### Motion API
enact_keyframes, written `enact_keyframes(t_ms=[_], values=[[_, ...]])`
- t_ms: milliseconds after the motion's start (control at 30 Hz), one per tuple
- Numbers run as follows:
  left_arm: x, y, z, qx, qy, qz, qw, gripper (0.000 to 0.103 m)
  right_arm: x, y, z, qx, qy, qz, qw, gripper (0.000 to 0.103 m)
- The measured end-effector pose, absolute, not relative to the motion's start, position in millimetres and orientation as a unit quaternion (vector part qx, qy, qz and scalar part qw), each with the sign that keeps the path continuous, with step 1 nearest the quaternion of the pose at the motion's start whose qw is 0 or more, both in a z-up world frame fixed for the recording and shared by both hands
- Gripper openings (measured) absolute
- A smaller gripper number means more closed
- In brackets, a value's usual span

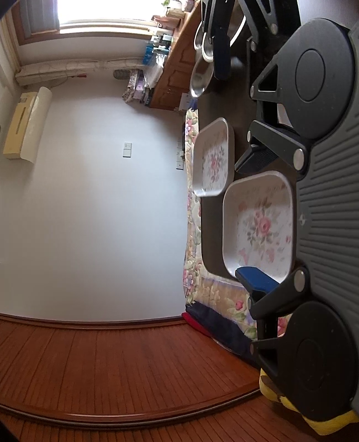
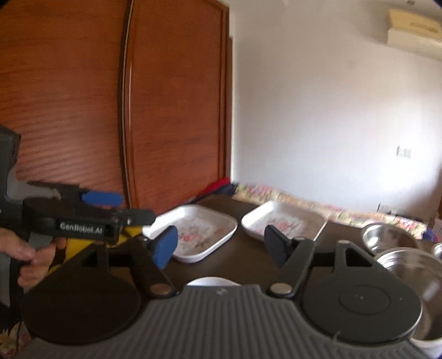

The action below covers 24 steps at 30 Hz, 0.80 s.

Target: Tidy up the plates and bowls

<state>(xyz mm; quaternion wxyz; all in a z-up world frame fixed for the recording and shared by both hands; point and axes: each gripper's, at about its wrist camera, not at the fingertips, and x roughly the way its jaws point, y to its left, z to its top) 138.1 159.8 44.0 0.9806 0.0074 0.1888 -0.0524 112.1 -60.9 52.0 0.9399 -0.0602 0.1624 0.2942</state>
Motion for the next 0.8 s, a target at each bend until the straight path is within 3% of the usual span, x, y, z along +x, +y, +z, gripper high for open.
enact_keyframes(t_ms=[300,433,533,800], values=[[187.4,187.8,29.9,0.024,0.234,-0.063,0.970,0.099,173.2,-31.0,45.5,-0.073,0.234,0.305,0.920,0.069],[208.1,196.1,23.3,0.030,0.257,-0.073,0.963,0.089,196.6,-19.1,42.3,-0.072,0.269,0.311,0.909,0.069],[222.6,203.4,18.9,0.028,0.273,-0.075,0.959,0.084,211.8,-11.1,37.0,-0.065,0.294,0.318,0.899,0.066],[248.3,225.7,14.2,-0.003,0.296,-0.077,0.952,0.084,242.6,0.1,25.7,-0.040,0.341,0.329,0.880,0.058]])
